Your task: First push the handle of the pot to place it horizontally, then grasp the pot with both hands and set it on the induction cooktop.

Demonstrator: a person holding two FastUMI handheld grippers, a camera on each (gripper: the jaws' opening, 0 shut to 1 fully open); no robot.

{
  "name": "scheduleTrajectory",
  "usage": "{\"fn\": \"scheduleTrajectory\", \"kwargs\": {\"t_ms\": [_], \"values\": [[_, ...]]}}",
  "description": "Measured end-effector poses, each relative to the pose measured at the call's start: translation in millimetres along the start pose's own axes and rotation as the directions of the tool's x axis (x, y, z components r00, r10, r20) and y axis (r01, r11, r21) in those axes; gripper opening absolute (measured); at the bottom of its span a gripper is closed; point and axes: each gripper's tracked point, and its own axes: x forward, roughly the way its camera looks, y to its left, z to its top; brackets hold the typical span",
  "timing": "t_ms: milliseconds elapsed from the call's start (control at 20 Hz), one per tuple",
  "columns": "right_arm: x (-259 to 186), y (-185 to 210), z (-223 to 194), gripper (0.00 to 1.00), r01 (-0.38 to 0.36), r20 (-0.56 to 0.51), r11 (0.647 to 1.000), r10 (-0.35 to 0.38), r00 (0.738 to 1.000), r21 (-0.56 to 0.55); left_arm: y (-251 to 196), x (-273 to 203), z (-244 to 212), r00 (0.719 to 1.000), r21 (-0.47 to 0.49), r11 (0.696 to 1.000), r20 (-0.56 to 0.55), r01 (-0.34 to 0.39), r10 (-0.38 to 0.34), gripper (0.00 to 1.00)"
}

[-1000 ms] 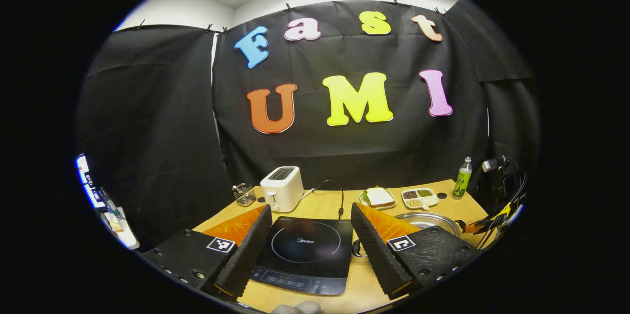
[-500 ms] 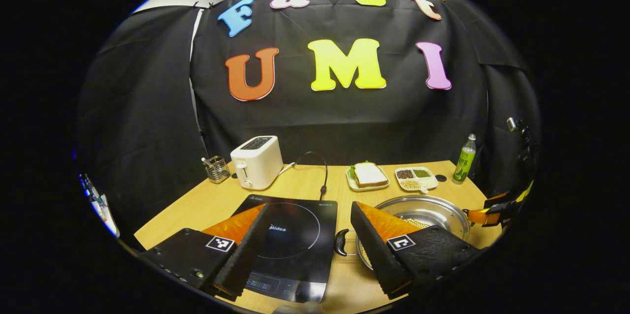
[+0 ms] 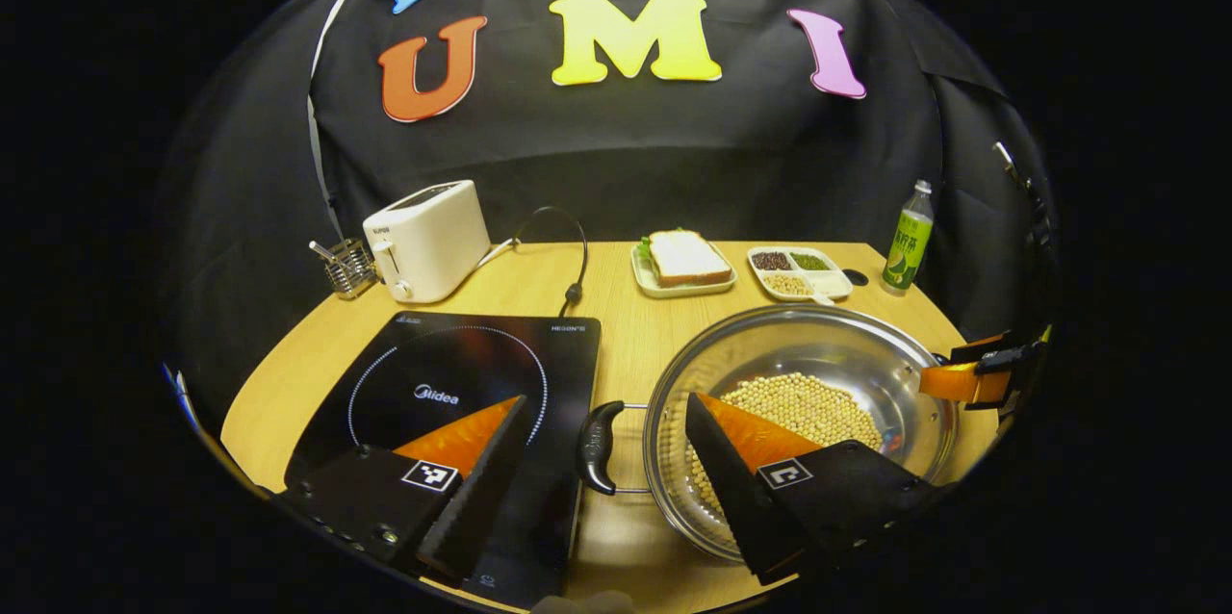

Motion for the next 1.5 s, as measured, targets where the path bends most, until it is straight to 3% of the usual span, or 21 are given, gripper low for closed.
{"fn": "scheduleTrajectory", "kwargs": {"t_ms": [350, 500, 750, 850, 900, 1000, 1100, 1150, 1200, 1250, 1300, 1450, 1500], "values": [[20, 1, -8, 0.88, -0.012, -0.037, 1.000, 0.012, 0.999, 0.010, -17, 27, -25, 0.996, -0.026, 0.999, -0.084, 0.038, -0.040, 0.97], [24, 6, -11, 0.83, -0.025, -0.052, 1.000, 0.026, 0.998, 0.016, -18, 30, -24, 0.996, -0.015, 1.000, -0.090, 0.025, -0.027, 0.98], [28, 6, -14, 0.84, -0.010, -0.066, 1.000, 0.010, 0.998, 0.003, -23, 30, -25, 0.995, -0.016, 0.999, -0.099, 0.034, -0.036, 0.98], [27, 3, -19, 0.82, 0.005, -0.085, 1.000, -0.005, 0.996, 0.007, -28, 31, -26, 0.993, -0.009, 0.999, -0.108, 0.044, -0.044, 0.93], [26, 1, -19, 0.71, 0.014, -0.087, 1.000, -0.013, 0.996, 0.011, -29, 31, -26, 0.993, -0.006, 0.999, -0.106, 0.048, -0.049, 0.93], [24, -4, -23, 0.75, 0.021, -0.096, 1.000, -0.020, 0.995, 0.008, -33, 31, -26, 0.992, 0.003, 0.998, -0.111, 0.059, -0.058, 0.94], [24, -3, -24, 0.73, 0.019, -0.098, 1.000, -0.017, 0.995, 0.015, -27, 34, -29, 0.991, 0.024, 0.999, -0.131, 0.032, -0.029, 0.94], [23, -4, -25, 0.73, 0.021, -0.105, 1.000, -0.020, 0.994, 0.010, -25, 32, -34, 0.989, 0.021, 0.999, -0.147, 0.028, -0.025, 0.81], [22, -4, -25, 0.72, 0.022, -0.105, 1.000, -0.021, 0.994, 0.012, -21, 32, -38, 0.986, 0.026, 1.000, -0.164, 0.010, -0.005, 0.81], [23, -4, -25, 0.72, 0.019, -0.106, 1.000, -0.017, 0.994, 0.020, -21, 35, -32, 0.989, 0.027, 1.000, -0.147, 0.014, -0.010, 0.66], [22, -3, -25, 0.70, 0.018, -0.111, 0.999, -0.015, 0.994, 0.027, -20, 34, -34, 0.985, 0.022, 1.000, -0.170, 0.014, -0.010, 0.70], [16, -2, -24, 0.64, 0.022, -0.121, 0.999, -0.016, 0.993, 0.049, -21, 34, -36, 0.977, -0.004, 1.000, -0.213, 0.028, -0.028, 0.65], [15, -2, -24, 0.63, 0.023, -0.121, 0.999, -0.017, 0.993, 0.048, -21, 33, -37, 0.975, -0.010, 0.999, -0.219, 0.034, -0.036, 0.74]]}}
